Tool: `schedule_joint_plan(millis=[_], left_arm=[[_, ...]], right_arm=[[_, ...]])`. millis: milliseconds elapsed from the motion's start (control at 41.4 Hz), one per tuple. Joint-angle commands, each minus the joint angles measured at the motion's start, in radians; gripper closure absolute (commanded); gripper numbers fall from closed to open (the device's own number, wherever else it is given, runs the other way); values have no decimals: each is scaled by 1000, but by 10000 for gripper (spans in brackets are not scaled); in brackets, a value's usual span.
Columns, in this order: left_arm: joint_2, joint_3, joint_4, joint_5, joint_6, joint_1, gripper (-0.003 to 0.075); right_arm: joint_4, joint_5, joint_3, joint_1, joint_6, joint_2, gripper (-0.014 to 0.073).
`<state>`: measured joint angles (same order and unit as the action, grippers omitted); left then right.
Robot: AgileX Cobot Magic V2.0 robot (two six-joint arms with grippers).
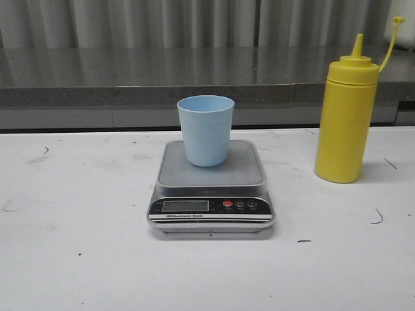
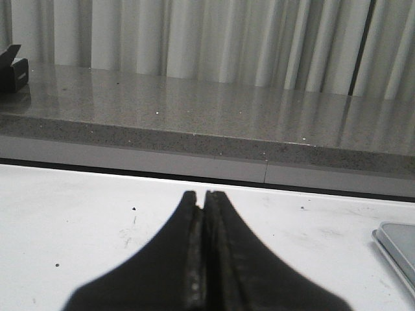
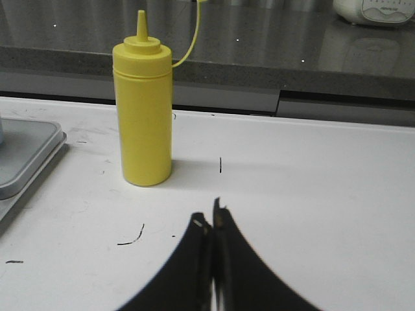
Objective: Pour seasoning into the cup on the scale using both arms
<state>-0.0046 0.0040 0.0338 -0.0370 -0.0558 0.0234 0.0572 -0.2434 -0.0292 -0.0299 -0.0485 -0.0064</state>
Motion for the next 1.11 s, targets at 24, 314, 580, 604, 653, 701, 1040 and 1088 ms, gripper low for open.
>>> schedule_joint_plan(millis=[24,314,580,604,653,701,1040,1088], left_arm=[[-16,24,9,84,-3,0,740],[-16,24,9,84,-3,0,740],[-16,24,9,84,-3,0,740],[-16,24,9,84,-3,0,740],[-16,24,9,84,-3,0,740],[-16,24,9,84,-3,0,740],[-16,24,9,84,-3,0,740],[-16,24,9,84,-3,0,740]], right_arm=[[-14,235,50,12,-1,-19,662],[-51,232,50,8,-1,-20,662],[-51,232,50,8,-1,-20,662],[-51,232,50,8,-1,-20,662],[-51,232,50,8,-1,-20,662],[-51,232,50,8,-1,-20,662],[-51,232,50,8,-1,-20,662],[-51,232,50,8,-1,-20,662]])
